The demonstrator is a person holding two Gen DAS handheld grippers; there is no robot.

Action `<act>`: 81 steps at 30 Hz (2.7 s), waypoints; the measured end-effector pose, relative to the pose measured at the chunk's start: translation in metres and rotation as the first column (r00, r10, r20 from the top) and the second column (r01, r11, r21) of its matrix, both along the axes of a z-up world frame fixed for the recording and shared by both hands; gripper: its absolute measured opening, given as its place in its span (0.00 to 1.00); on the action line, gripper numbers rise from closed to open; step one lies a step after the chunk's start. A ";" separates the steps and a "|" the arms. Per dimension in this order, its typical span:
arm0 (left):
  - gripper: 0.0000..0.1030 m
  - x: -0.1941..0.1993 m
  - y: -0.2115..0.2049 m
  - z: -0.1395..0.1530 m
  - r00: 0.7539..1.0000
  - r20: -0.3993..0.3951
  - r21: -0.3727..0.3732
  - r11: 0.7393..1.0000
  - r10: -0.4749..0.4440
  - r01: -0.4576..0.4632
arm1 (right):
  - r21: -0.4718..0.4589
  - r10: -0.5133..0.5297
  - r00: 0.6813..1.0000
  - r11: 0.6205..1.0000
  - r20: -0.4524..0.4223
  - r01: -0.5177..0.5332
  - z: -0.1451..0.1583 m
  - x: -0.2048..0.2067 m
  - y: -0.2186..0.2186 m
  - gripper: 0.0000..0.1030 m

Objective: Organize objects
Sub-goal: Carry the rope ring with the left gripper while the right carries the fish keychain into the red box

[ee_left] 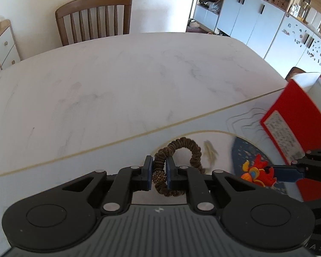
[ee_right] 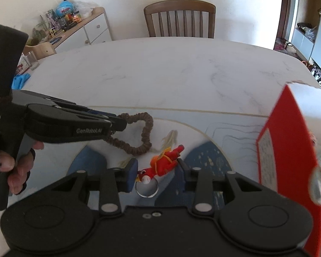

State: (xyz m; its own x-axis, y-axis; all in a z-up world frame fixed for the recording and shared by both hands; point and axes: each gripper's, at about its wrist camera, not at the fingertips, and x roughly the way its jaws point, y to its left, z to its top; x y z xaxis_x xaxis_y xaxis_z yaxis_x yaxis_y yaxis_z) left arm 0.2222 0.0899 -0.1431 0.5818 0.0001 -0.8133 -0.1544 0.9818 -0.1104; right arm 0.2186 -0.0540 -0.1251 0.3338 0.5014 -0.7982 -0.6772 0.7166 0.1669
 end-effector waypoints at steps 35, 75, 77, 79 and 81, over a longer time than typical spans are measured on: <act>0.12 -0.069 -0.145 0.131 0.987 0.114 0.005 0.993 -0.117 0.117 | 0.095 0.021 0.993 0.995 0.113 -0.032 0.113 -0.026 -0.189 0.35; 0.12 0.090 -0.302 0.060 0.979 -0.059 0.057 0.979 -0.194 0.198 | -0.046 -0.066 0.993 0.996 0.098 0.071 0.029 0.133 -0.262 0.35; 0.12 0.091 -0.303 0.055 0.978 -0.075 0.058 0.978 -0.194 0.199 | -0.073 -0.039 0.996 0.996 0.086 0.046 0.021 0.131 -0.260 0.35; 0.12 0.092 -0.304 0.050 0.977 -0.084 0.065 0.978 -0.194 0.200 | -0.084 -0.027 0.997 0.996 0.076 0.034 0.017 0.128 -0.259 0.35; 0.12 0.093 -0.306 0.046 0.977 -0.093 0.077 0.977 -0.194 0.201 | -0.087 -0.022 0.998 0.996 0.061 0.027 0.014 0.127 -0.260 0.35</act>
State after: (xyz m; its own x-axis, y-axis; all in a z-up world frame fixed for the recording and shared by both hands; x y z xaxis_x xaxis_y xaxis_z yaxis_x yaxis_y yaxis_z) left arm 0.3149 -0.2161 -0.0970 0.5065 -0.0363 -0.8615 0.0382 0.9991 -0.0197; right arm 0.3456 -0.3138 -0.1114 0.3937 0.4209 -0.8172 -0.6660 0.7434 0.0620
